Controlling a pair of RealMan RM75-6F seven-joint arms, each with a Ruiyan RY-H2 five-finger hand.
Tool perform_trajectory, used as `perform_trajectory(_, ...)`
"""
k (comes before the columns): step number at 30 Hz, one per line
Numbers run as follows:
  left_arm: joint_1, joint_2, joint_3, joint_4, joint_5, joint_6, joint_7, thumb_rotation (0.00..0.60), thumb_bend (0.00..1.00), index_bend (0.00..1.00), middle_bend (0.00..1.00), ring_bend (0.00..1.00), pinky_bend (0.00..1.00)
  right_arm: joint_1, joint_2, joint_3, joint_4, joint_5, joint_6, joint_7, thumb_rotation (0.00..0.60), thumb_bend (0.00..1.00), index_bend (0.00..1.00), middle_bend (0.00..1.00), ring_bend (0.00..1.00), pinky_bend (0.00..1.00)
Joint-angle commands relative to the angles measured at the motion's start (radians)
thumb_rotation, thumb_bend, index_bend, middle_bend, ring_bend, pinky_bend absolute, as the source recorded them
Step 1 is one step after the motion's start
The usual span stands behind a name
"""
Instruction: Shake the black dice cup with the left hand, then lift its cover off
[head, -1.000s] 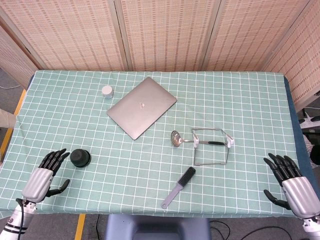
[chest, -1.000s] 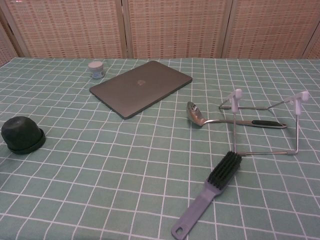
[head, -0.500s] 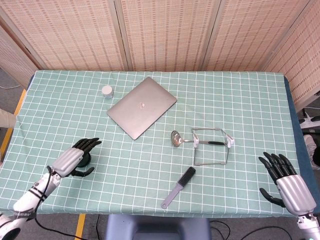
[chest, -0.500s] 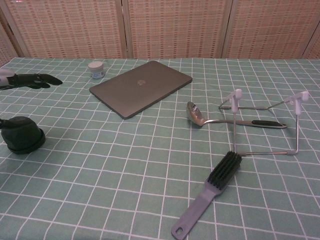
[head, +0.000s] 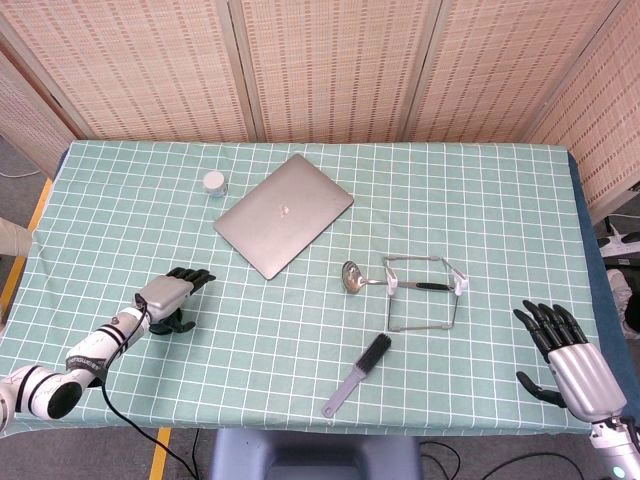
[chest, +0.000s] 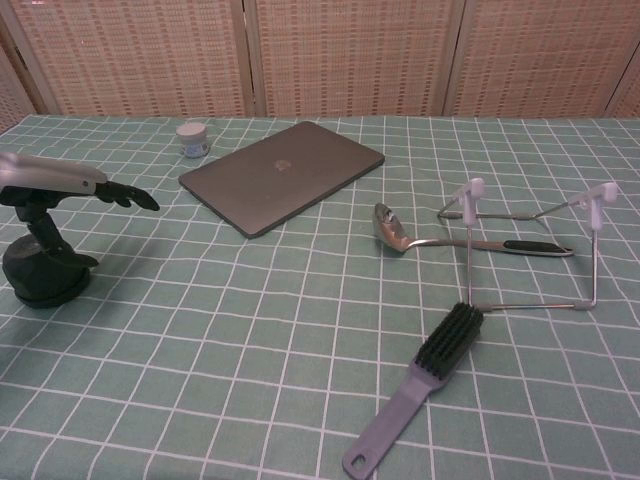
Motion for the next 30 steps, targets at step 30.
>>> perform_trajectory(30, -0.11, -0.01, 0.208, 0.031, -0.233, 0.021, 0.196, 0.6, 0.31, 0.09, 0.06, 0.0, 0.21, 0.002, 0.005, -0.008, -0.005, -0.005, 0.003, 0.004, 0.6, 0.21, 0.0, 0.0, 0.0, 0.0)
